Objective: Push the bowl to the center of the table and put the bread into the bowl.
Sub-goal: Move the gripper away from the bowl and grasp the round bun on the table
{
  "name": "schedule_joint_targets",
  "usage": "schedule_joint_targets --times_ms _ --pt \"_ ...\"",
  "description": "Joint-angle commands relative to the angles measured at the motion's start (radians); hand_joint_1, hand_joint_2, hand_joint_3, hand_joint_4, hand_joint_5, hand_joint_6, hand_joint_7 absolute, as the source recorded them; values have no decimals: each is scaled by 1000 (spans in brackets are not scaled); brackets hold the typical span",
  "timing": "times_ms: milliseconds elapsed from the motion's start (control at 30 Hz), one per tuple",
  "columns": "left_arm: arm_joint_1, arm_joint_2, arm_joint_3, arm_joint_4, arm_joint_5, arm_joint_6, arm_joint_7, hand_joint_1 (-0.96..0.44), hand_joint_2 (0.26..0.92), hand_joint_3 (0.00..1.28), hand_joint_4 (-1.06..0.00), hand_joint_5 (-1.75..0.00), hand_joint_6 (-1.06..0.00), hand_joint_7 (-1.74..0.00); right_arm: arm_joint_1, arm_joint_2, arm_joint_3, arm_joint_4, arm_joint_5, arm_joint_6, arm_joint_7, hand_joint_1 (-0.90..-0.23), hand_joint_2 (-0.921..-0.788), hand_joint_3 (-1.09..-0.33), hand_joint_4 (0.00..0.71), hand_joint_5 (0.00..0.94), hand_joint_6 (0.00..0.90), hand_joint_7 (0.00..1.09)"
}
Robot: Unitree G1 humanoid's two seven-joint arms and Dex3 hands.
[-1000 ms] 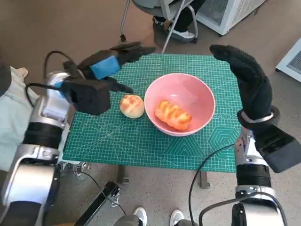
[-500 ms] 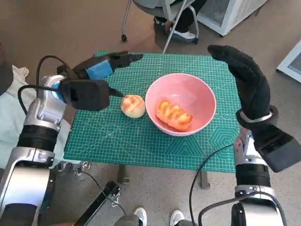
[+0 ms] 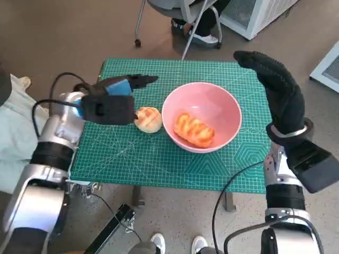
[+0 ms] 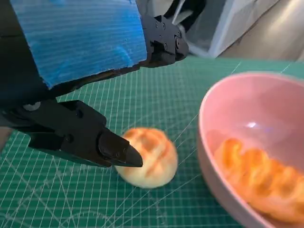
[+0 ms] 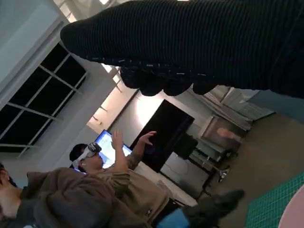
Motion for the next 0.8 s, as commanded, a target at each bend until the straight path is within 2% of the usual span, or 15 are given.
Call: schedule_joint_targets --times_ms 33,300,800 --pt "-36 -30 -38 52 46 5 40 -77 806 0 -150 -3 -302 -23 12 -6 -2 3 5 5 11 -658 -921 -750 295 1 7 840" --pt "-56 -86 -92 147 106 52 96 -104 803 3 -158 -4 -309 -17 16 -9 -6 -1 1 -6 6 -658 -921 -747 296 1 3 832" --pt "-58 -168 -131 276 145 98 175 -134 810 6 -203 -15 -353 -26 24 -12 -7 -13 -5 -13 -2 -645 -921 -750 298 2 4 824"
